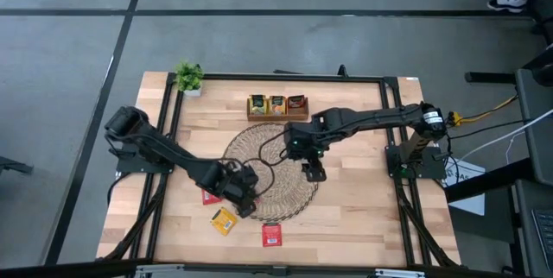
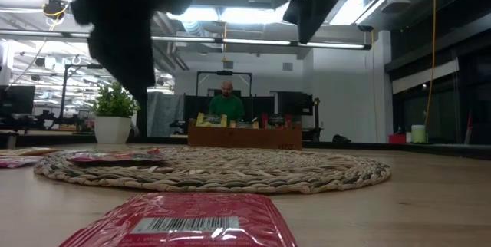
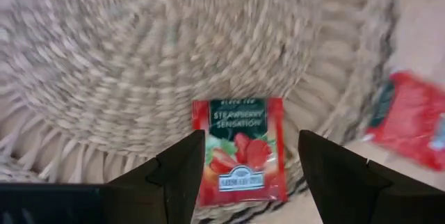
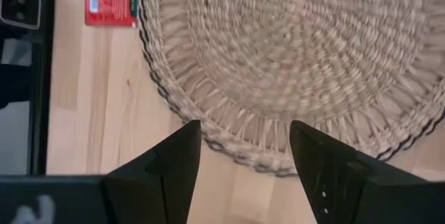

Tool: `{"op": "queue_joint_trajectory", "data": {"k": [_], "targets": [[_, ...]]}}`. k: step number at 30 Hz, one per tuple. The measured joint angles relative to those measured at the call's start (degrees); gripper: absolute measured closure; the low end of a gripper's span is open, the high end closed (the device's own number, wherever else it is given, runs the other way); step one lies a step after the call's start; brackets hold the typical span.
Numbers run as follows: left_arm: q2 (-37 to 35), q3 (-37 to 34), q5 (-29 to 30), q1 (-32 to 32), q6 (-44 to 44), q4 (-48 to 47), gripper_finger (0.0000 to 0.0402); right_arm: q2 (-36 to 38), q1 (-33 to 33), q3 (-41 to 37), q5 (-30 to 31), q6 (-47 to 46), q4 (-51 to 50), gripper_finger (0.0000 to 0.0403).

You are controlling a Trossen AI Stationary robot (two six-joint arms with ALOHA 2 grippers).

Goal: Pick & Place Tea
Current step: Put the right red tea bag into the right of the wooden organizer

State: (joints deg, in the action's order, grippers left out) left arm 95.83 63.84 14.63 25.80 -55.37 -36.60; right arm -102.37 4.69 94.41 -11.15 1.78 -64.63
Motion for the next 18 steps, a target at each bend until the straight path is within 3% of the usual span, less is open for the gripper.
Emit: {"op": "queue_joint_trajectory", "data": {"k": [6,18], "targets": [[4.7,0.0,0.1,-0.4,0.6,-0.1,0.0176,2.3,1.3,0.0,2.2,0.3,-1.5,0.0183],[6.3,0.0,2.2,-1.2,3.2,-0.6,0.0176,17.2,4.4,0.0,6.9,-4.5,5.9,0.0183]]}}
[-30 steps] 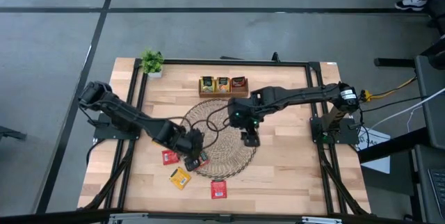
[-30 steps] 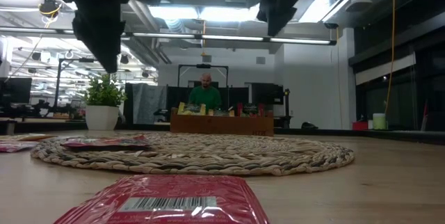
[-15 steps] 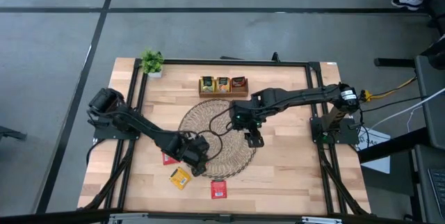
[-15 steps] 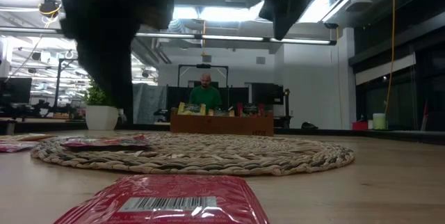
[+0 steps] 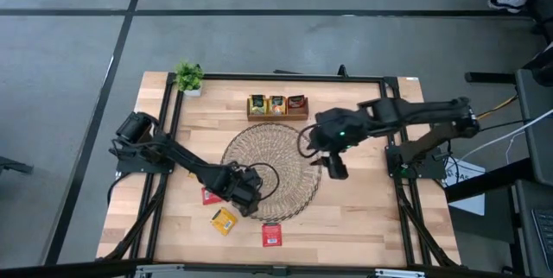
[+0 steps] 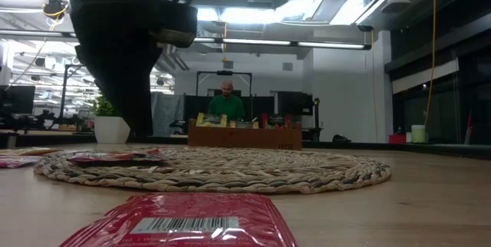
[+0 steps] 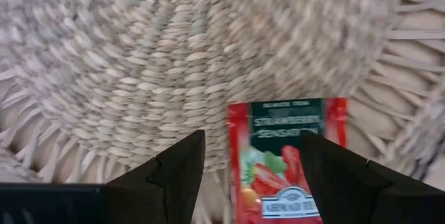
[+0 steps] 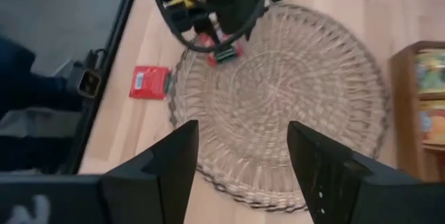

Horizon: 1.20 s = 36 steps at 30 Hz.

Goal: Pick & Place Tea
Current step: Put the right red tea bag into the right of the wooden organizer

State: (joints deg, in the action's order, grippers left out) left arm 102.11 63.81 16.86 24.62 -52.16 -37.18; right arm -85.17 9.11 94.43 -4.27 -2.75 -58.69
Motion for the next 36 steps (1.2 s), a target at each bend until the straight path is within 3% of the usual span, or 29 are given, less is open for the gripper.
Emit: {"op": "queue_joint_trajectory", "data": {"k": [11,16,23,27,32,36], "targets": [[0.2,-1.6,-4.4,-3.5,2.2,0.4,0.0176,4.5,2.6,0.0,7.8,-3.9,-5.1,0.0183],[0.2,-4.3,-9.6,-5.9,4.2,5.3,0.0176,4.7,2.9,0.0,8.3,-4.3,-5.5,0.0183],[0.2,-4.4,-10.3,-8.4,8.1,5.8,0.0184,4.7,2.9,0.0,9.4,-4.5,-5.5,0.0183],[0.5,-4.4,-10.1,-9.2,9.3,5.8,0.0242,4.7,2.9,0.0,9.9,-4.7,-5.6,0.0183],[1.7,-4.2,-9.9,-9.5,9.4,6.8,0.0370,4.7,2.9,0.0,10.6,-4.7,-6.0,0.0183],[1.8,-3.9,-9.9,-9.4,9.4,7.5,0.0395,4.7,2.9,0.0,10.7,-4.6,-6.1,0.0183]]}}
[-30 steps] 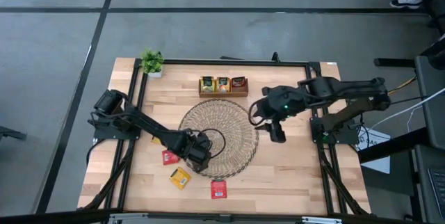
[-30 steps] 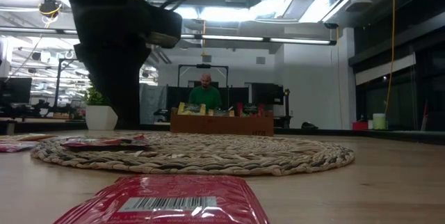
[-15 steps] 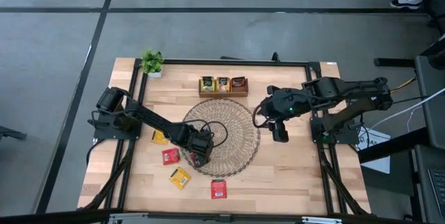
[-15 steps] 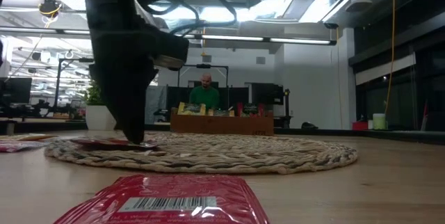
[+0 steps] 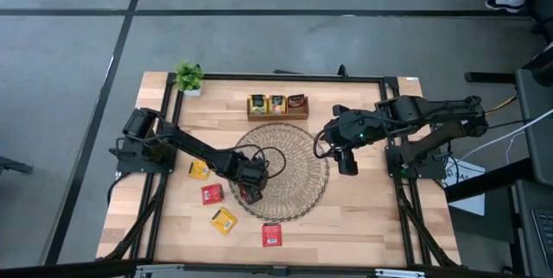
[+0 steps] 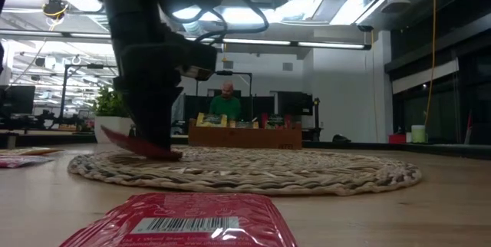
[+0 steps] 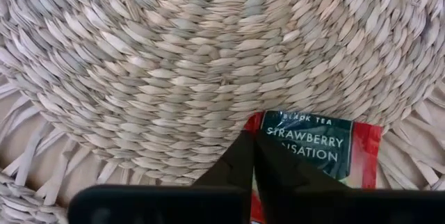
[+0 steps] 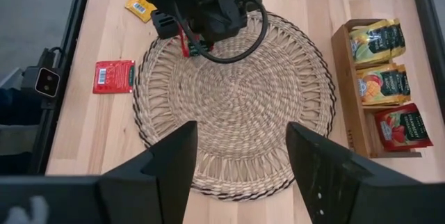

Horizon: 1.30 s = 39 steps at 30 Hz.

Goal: Pick & Place Tea
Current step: Put the right red tea bag into the right of the wooden organizer

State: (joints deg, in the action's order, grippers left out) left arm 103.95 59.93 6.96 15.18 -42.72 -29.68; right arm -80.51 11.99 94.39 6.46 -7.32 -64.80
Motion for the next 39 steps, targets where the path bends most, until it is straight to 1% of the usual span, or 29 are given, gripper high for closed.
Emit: {"op": "queue_joint_trajectory", "data": {"k": [9,13,16,22,24,27,30,34,39], "targets": [[-0.9,3.2,0.7,-0.4,0.0,-1.8,0.0400,0.0,0.0,0.0,0.0,0.1,0.0,0.0183],[-2.9,4.5,1.8,-0.3,0.0,-2.5,0.0400,0.0,0.0,0.0,0.0,0.1,0.1,0.0183],[-5.4,5.8,6.1,-0.3,0.0,-3.8,0.0400,0.0,0.0,0.0,0.0,0.1,0.1,0.0183],[-13.9,7.0,18.6,-0.3,2.6,-3.0,0.0400,0.0,0.0,0.0,0.0,-1.5,0.9,0.0183],[-16.9,7.0,22.6,-0.3,4.8,-1.2,0.0400,0.0,-0.2,0.0,0.0,-2.8,2.1,0.0183],[-20.7,7.0,27.8,-0.4,10.3,1.7,0.0400,0.0,-0.8,0.0,0.0,-4.7,5.1,0.0183],[-23.1,7.0,30.7,-1.1,17.5,6.4,0.0400,0.0,-1.9,0.0,-0.3,-7.4,8.4,0.0183],[-24.6,7.0,30.3,-3.3,26.5,13.6,0.0400,0.0,-4.1,0.0,-3.1,-10.6,11.9,0.0183],[-24.6,7.0,27.0,-6.3,35.0,19.2,0.0400,0.0,-7.5,0.0,-7.4,-13.7,14.0,0.0183]]}}
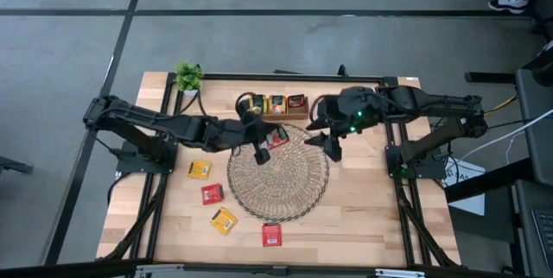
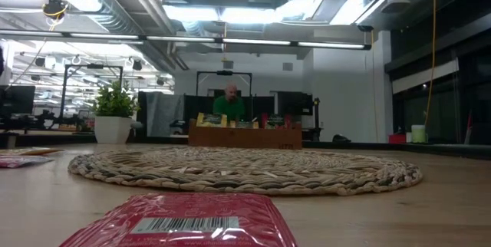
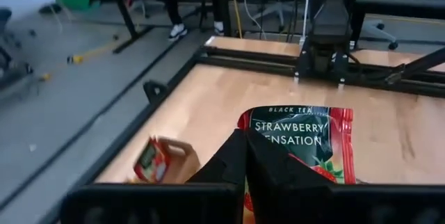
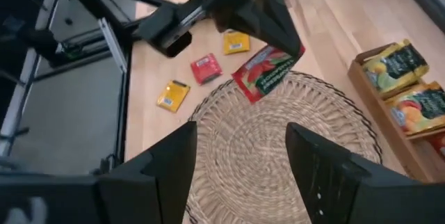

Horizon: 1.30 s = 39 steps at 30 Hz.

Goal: Pick & Place Tea
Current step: Put the right red tea bag into the right of the wooden organizer

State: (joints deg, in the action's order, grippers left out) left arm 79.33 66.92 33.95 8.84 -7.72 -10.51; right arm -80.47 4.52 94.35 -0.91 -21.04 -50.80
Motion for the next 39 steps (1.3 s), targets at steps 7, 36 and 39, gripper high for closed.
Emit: {"op": "queue_joint_trajectory", "data": {"k": [7,36,39], "targets": [[0.0,0.0,-2.0,-3.0,10.2,4.5,0.0400,-0.6,-4.4,0.0,-2.1,-3.6,0.0,0.0183],[0.0,0.0,-8.3,-7.2,21.4,5.6,0.0400,-10.0,-13.1,0.0,-8.3,-5.7,5.3,0.0213],[0.0,0.0,-8.4,-7.2,21.6,5.5,0.0399,-10.0,-13.1,0.0,-8.3,-5.8,6.4,0.0261]]}}
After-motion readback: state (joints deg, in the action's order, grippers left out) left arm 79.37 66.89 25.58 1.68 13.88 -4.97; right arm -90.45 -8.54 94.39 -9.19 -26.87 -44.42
